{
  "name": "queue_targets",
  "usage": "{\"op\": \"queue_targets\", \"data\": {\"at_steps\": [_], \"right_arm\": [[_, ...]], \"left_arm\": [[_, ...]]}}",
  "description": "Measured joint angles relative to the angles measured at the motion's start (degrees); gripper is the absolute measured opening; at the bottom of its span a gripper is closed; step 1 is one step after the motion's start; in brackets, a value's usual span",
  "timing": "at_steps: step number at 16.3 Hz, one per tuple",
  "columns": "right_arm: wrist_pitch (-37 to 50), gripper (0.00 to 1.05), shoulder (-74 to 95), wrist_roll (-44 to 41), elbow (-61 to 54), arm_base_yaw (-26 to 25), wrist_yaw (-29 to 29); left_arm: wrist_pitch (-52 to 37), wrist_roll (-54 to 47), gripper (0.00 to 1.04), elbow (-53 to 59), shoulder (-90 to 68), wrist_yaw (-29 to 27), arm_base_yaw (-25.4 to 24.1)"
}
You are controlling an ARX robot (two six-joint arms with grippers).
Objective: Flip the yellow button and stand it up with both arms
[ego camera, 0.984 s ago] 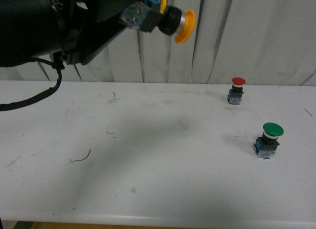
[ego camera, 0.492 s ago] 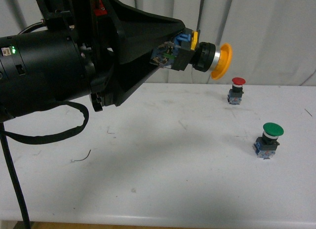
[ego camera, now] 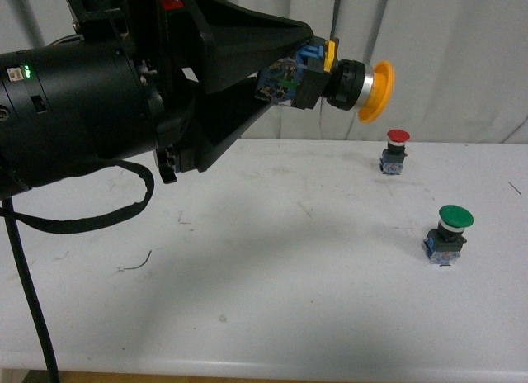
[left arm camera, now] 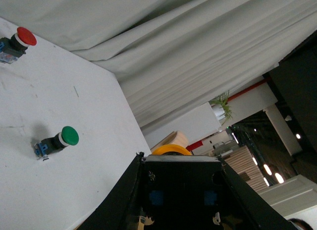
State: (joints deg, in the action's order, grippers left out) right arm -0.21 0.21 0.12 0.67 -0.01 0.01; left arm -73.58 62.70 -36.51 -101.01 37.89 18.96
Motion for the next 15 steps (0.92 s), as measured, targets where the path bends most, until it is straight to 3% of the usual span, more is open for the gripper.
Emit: {"op": "queue_targets", "data": {"at_steps": [1, 2, 4, 6, 9, 11, 13, 15], "right_arm": [[0.00, 0.98, 0.00, 0.00, 0.00, 0.00, 0.00], [5.38, 0.98, 0.81, 0.76, -0.28, -1.36, -3.56], [26.93, 0.98, 11.80, 3.43, -0.13, -6.67, -12.37], [47.78, 0.98, 33.94, 4.92, 1.16, -6.05, -14.80], [66.60, 0.98, 57.31, 8.81, 14.58, -2.40, -14.56], [66.66, 0.98, 69.96, 14.08, 23.37, 1.36, -15.74], [67.71, 0.98, 77.70, 22.12, 29.66, 4.39, -21.20], [74.23, 0.98, 80.32, 30.01, 30.77, 6.14, -27.39]], "left_arm": [[-0.02, 0.02, 0.36, -0.04, 0.59, 0.00, 0.00], [-0.04, 0.02, 0.36, -0.15, 0.74, -0.22, -0.11], [0.02, -0.15, 0.36, -0.15, 0.90, -0.48, -0.02], [0.02, -0.17, 0.36, -0.46, 1.77, -0.74, 0.04], [0.04, -0.68, 0.36, -1.33, 2.38, -1.38, 0.44], [0.02, -1.51, 0.36, -2.16, 2.84, -1.51, 0.66], [0.02, -1.68, 0.36, -2.62, 3.37, -1.70, 0.68], [0.02, -1.68, 0.36, -2.62, 3.39, -1.66, 0.61]]}}
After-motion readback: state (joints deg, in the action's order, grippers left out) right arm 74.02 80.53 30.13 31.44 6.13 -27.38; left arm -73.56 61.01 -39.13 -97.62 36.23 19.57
